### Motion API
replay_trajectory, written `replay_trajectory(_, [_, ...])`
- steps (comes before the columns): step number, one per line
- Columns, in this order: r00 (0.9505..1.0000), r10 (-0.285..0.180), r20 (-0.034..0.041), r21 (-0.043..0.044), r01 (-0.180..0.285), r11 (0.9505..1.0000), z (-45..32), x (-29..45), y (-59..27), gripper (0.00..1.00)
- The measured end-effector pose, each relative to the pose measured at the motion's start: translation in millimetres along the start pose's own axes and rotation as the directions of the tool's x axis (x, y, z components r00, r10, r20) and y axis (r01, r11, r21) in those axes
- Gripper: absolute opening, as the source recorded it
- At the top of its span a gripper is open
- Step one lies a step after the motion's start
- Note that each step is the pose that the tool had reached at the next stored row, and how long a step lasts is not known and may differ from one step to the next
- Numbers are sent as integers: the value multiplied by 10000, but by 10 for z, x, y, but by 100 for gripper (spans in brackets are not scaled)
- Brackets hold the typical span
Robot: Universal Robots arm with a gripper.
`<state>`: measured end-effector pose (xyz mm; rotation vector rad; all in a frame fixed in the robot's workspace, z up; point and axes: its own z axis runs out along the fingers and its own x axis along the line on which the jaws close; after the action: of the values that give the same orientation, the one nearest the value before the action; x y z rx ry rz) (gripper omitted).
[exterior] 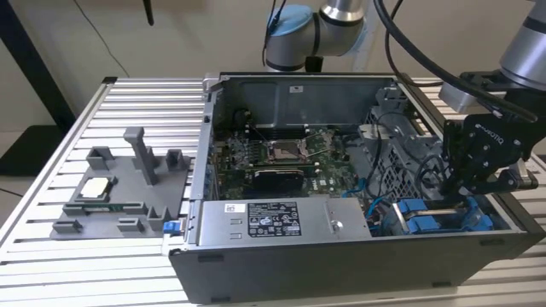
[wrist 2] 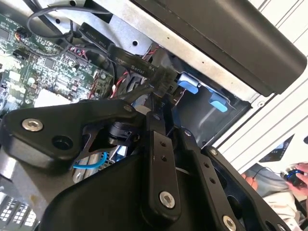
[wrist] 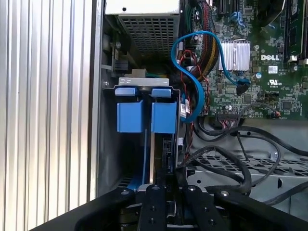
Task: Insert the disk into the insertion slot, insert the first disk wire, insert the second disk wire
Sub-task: 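Insert the first disk wire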
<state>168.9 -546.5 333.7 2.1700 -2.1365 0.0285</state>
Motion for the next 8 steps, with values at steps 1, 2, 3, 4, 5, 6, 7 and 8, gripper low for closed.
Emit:
replay_trajectory(1, [10000, 0, 1, 0, 0, 10000, 0, 0, 0, 19])
replay_trajectory(2, [10000, 0, 1, 0, 0, 10000, 0, 0, 0, 19])
replay_trajectory(3, [10000, 0, 1, 0, 0, 10000, 0, 0, 0, 19])
replay_trajectory(4, [10000, -1, 12, 0, 1, 10000, 4, -1, 0, 20])
replay_trajectory(5, [10000, -1, 9, 0, 1, 10000, 4, -1, 0, 20])
replay_trajectory(6, [10000, -1, 8, 0, 1, 10000, 4, 0, 0, 20])
replay_trajectory(7, [10000, 0, 7, 0, 0, 10000, 4, -1, 0, 27])
replay_trajectory(8, [10000, 1, 1, 0, -1, 10000, -4, 0, 0, 27])
